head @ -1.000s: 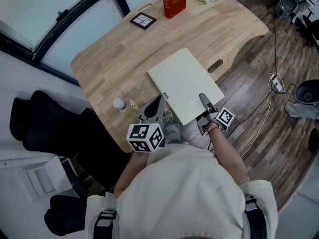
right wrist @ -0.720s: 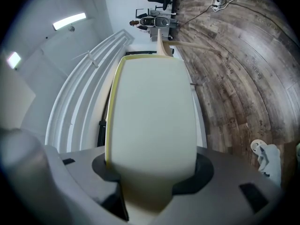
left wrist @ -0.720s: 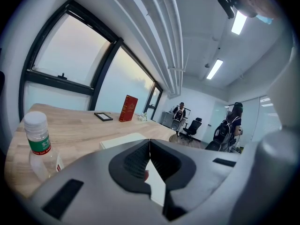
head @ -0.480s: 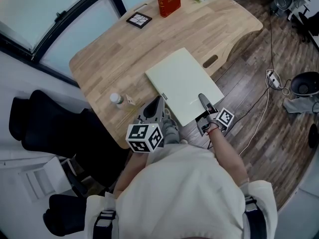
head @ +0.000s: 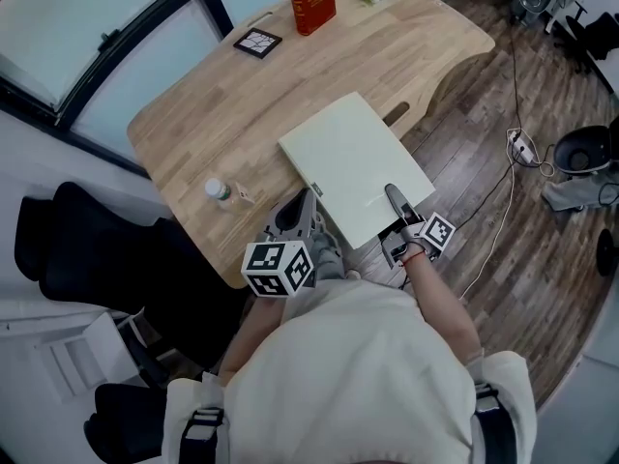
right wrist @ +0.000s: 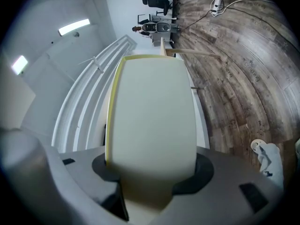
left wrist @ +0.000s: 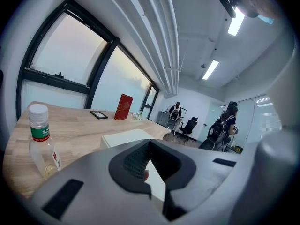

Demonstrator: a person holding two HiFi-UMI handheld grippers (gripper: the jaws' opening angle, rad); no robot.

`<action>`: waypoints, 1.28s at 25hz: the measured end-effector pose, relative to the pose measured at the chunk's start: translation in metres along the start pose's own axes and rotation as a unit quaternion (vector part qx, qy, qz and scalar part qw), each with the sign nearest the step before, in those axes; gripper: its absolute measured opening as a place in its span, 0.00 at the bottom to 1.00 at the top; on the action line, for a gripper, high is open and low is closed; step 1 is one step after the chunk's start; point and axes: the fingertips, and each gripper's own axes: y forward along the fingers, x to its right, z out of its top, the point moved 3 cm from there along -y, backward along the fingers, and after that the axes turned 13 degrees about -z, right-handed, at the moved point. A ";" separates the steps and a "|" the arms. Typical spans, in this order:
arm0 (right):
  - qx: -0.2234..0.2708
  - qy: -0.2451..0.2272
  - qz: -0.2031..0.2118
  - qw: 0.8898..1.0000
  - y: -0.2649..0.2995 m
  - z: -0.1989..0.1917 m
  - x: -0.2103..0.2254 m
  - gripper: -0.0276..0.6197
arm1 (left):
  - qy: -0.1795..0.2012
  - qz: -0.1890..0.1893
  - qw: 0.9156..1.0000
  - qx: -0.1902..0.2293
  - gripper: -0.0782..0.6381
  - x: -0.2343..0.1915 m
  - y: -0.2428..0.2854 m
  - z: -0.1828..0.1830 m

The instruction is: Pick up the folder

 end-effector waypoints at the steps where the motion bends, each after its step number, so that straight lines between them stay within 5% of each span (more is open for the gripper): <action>1: 0.004 0.002 0.001 1.000 -0.004 0.001 -0.001 0.47 | 0.001 -0.002 1.000 0.000 0.14 0.002 0.000 0.000; 13: 0.054 0.029 0.029 0.998 -0.051 0.013 -0.023 0.47 | 0.004 -0.016 1.000 -0.001 0.14 0.018 0.000 -0.007; 32: 0.110 0.009 0.058 0.992 -0.098 0.015 -0.075 0.47 | 0.005 -0.027 0.999 -0.016 0.14 0.023 0.006 -0.018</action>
